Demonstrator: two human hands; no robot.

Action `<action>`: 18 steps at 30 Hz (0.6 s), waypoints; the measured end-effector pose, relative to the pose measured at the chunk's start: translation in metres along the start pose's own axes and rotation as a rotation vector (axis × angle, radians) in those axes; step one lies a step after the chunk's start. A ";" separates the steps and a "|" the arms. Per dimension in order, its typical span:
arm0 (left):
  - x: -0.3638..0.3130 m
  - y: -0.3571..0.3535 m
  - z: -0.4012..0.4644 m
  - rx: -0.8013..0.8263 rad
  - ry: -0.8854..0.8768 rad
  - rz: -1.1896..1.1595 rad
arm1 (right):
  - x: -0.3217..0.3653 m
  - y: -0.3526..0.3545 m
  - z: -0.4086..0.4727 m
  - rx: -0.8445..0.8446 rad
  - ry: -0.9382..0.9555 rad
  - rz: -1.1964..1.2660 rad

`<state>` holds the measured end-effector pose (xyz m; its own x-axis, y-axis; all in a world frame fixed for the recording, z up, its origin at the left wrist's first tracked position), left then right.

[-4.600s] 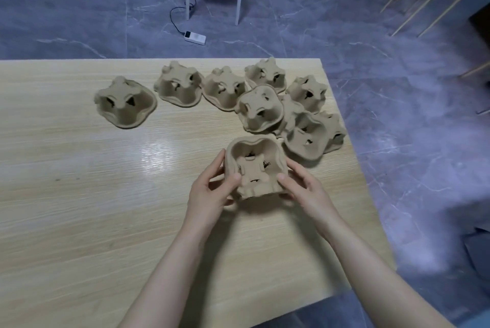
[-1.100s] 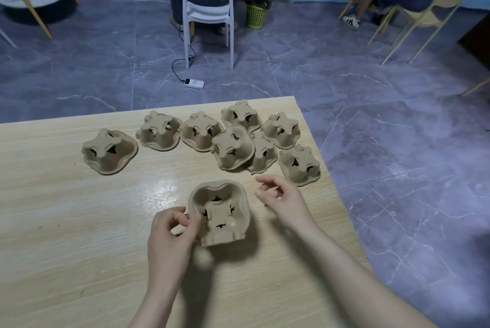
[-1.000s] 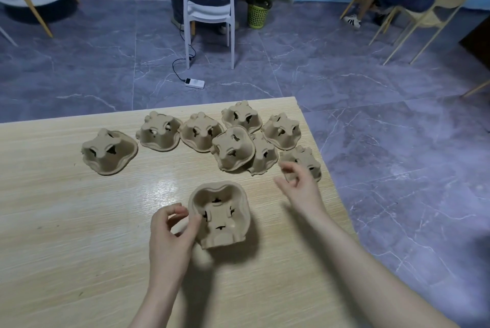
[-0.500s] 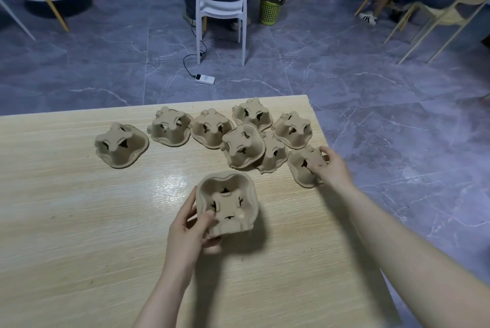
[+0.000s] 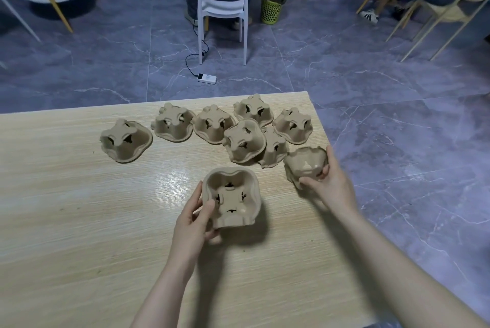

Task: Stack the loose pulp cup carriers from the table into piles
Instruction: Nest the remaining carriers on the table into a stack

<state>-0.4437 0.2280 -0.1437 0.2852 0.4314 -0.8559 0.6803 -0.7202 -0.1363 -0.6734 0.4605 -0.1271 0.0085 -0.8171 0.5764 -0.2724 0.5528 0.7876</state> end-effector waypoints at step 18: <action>-0.001 0.004 0.002 -0.001 0.032 0.002 | -0.013 0.009 -0.054 -0.077 0.163 -0.052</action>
<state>-0.4425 0.2233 -0.1440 0.3080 0.4469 -0.8399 0.6805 -0.7205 -0.1339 -0.6240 0.4849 -0.1164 0.1778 -0.8113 0.5570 -0.1933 0.5262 0.8281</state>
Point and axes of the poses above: each hand's wrist, its own z-axis towards the middle knuckle, its own y-axis out of the back of the hand, x = y × z, the point moved 8 cm from there along z, towards the middle knuckle, and after that the axes turned 4 degrees about -y, right-handed, at the moved point
